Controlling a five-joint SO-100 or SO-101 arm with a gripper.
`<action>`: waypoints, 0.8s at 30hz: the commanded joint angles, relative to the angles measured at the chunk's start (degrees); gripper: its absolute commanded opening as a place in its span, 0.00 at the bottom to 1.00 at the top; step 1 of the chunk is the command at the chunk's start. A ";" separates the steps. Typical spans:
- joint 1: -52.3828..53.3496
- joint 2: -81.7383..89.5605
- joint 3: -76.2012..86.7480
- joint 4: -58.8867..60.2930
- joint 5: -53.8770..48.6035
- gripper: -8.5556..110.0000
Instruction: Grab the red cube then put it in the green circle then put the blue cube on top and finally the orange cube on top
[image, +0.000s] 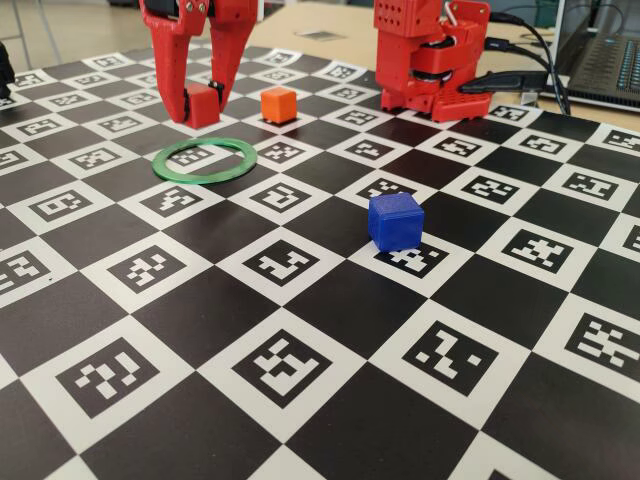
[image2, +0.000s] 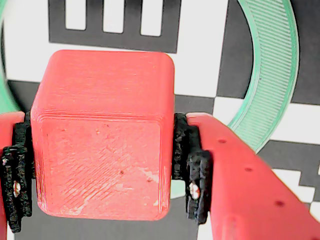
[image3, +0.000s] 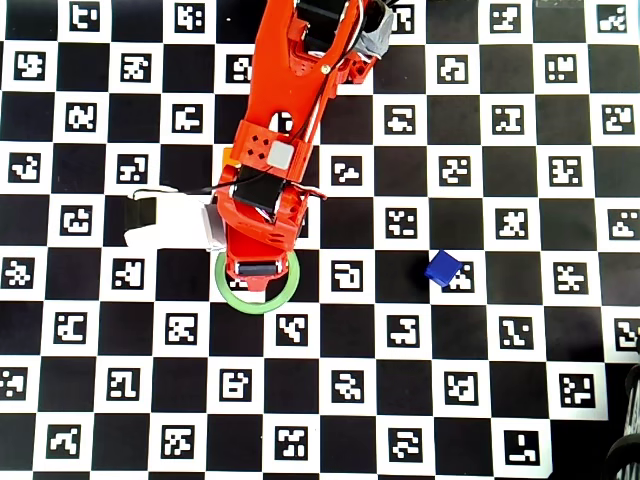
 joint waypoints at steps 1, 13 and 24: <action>-0.26 0.53 -0.62 -1.32 0.18 0.13; -1.14 -1.58 -0.26 -3.69 2.02 0.13; -1.49 -2.46 1.67 -5.80 2.90 0.13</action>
